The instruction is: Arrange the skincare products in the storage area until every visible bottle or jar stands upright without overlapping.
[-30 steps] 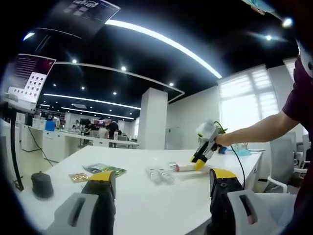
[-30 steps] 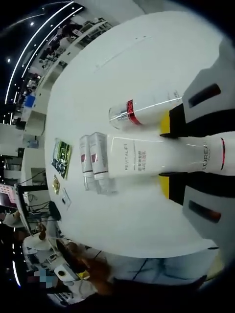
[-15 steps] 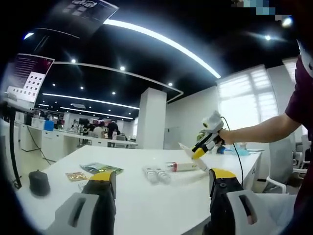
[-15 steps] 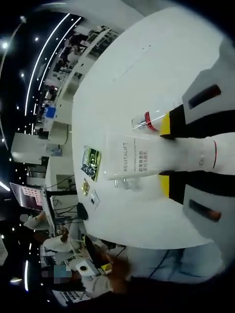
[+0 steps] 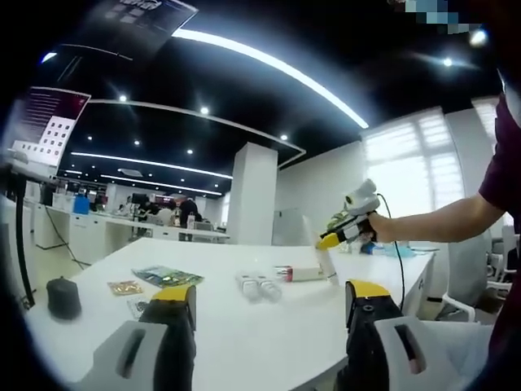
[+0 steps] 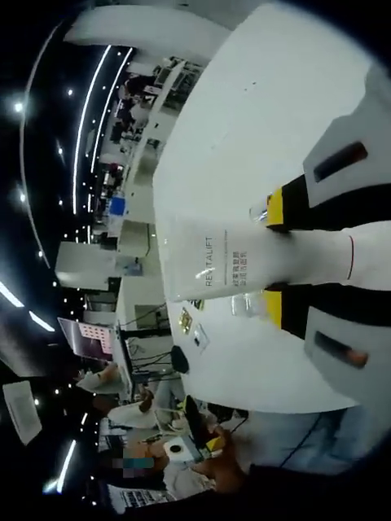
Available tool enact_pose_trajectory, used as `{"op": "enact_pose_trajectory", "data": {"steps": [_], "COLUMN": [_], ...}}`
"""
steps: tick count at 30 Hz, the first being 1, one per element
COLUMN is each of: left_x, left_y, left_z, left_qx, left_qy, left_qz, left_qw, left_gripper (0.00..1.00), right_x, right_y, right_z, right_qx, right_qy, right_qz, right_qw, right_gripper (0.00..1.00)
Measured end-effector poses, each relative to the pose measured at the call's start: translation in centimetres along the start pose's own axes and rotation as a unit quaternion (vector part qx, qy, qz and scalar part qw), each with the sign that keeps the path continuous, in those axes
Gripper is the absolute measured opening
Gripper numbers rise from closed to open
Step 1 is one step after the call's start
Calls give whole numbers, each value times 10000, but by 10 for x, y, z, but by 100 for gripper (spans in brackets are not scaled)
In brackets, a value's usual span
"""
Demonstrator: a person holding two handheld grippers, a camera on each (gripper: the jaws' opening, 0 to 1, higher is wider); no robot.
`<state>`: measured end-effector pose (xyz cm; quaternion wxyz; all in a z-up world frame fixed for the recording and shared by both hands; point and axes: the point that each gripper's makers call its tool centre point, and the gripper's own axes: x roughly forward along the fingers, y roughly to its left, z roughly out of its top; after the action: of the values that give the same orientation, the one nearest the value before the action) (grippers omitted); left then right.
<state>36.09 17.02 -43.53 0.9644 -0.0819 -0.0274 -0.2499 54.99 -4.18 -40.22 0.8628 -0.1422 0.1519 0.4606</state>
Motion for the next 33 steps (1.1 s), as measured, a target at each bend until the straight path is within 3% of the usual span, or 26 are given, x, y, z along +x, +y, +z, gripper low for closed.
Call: {"op": "enact_pose_trajectory", "data": {"steps": [9, 13, 23, 26, 27, 30, 31, 33], "left_x": [5, 6, 14, 15, 15, 15, 16, 17], "left_y": [-4, -5, -9, -11, -11, -9, -7, -3], "left_z": [2, -2, -16, -23, -29, -48, -43, -32], "left_qx": [-44, -43, -250, -498, -353, -35, 135, 4], "left_qy": [-30, 32, 135, -108, -152, 147, 123, -217], "left_qz": [-6, -10, 19, 239, 362, 549, 557, 639], "left_qw": [10000, 10000, 9996, 9984, 9986, 9984, 9983, 9977], "left_gripper": [76, 75, 73, 69, 68, 67, 67, 68], "right_x": [10, 18, 29, 32, 35, 42, 43, 46], "right_y": [3, 10, 6, 3, 3, 3, 2, 1], "right_z": [16, 18, 28, 28, 26, 23, 23, 21], "right_qx": [118, 200, 551, 758, 796, 802, 811, 766], "right_qy": [-874, -984, -1798, -1979, -1969, -1998, -2029, -2111], "right_qz": [-513, -678, -1260, -1428, -1470, -1598, -1636, -1770], "right_qw": [9948, 9926, 9740, 9668, 9661, 9634, 9620, 9583], "right_gripper": [22, 22, 23, 23, 23, 23, 23, 24]}}
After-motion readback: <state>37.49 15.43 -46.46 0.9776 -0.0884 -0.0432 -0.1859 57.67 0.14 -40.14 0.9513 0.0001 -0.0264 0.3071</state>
